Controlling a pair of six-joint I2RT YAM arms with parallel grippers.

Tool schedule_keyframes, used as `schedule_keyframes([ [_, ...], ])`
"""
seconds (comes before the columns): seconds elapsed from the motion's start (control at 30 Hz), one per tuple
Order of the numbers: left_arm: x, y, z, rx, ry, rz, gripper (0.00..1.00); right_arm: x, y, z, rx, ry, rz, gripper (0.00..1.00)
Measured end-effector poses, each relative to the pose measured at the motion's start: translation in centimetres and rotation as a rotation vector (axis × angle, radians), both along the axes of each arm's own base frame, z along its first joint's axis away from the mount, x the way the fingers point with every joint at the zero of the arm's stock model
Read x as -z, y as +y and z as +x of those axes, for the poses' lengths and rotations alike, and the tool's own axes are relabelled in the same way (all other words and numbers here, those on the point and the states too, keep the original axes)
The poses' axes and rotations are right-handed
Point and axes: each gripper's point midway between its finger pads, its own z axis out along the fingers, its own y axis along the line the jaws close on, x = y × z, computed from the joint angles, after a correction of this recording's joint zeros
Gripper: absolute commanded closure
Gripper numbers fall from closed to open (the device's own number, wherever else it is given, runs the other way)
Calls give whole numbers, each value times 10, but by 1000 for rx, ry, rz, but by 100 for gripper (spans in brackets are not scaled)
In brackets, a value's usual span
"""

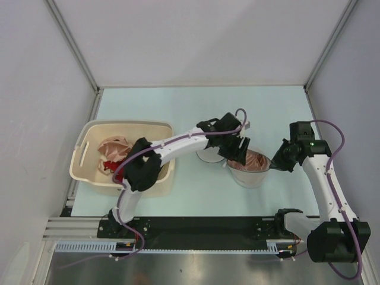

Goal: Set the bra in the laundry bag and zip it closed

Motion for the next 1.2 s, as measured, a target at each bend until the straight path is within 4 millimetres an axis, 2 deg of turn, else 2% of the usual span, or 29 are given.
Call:
schedule_keyframes([
  [0.17,-62,49,23,-111,-88,-50,28,9,1,-5,-3,25,4,100],
  [0.23,-72,71,37,-191,-102,-48,27,10,1,-6,-4,26,6,100],
  [0.3,-71,89,52,-266,-103,-24,27,10,1,-8,-4,21,7,100],
  [0.37,-59,107,69,-339,-92,23,28,8,1,-9,-3,12,8,100],
  [0.43,-34,122,88,-397,-81,106,33,7,2,-10,-2,2,8,100],
  [0.53,-10,130,110,-432,-76,185,38,7,3,-12,2,0,16,100],
  [0.67,19,129,134,-443,-75,266,38,8,4,-12,1,2,23,100],
  [0.8,48,142,131,-444,-34,350,34,8,5,-12,-1,3,29,100],
  [1.03,70,154,128,-452,-5,406,32,9,5,-12,1,9,32,100],
  [1.17,79,155,125,-447,9,407,48,10,4,-11,-4,12,31,100],
  [1.2,79,153,125,-444,11,393,55,10,4,-11,-5,13,30,100],
])
